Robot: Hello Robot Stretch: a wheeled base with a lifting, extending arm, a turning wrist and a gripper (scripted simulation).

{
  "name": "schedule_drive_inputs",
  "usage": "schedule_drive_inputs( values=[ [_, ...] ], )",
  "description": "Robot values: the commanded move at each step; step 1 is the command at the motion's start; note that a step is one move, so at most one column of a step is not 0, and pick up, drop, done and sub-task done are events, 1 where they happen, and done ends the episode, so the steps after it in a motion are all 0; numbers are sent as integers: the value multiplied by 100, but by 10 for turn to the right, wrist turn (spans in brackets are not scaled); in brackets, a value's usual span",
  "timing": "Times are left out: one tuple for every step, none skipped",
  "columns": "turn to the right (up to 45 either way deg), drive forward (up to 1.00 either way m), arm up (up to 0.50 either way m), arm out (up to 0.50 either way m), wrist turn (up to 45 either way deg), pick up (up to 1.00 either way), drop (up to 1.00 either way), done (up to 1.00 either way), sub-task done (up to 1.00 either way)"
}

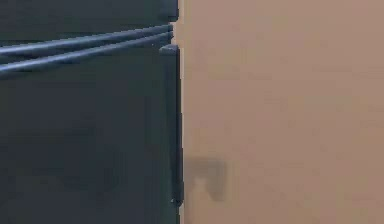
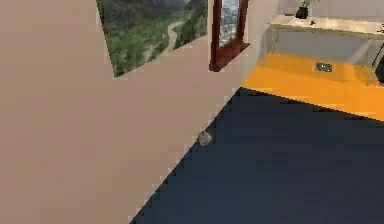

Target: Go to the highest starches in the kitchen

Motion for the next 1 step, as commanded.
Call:
schedule_drive_inputs(
  values=[
    [450,0,0,0,0,0,0,0,0]
  ],
)
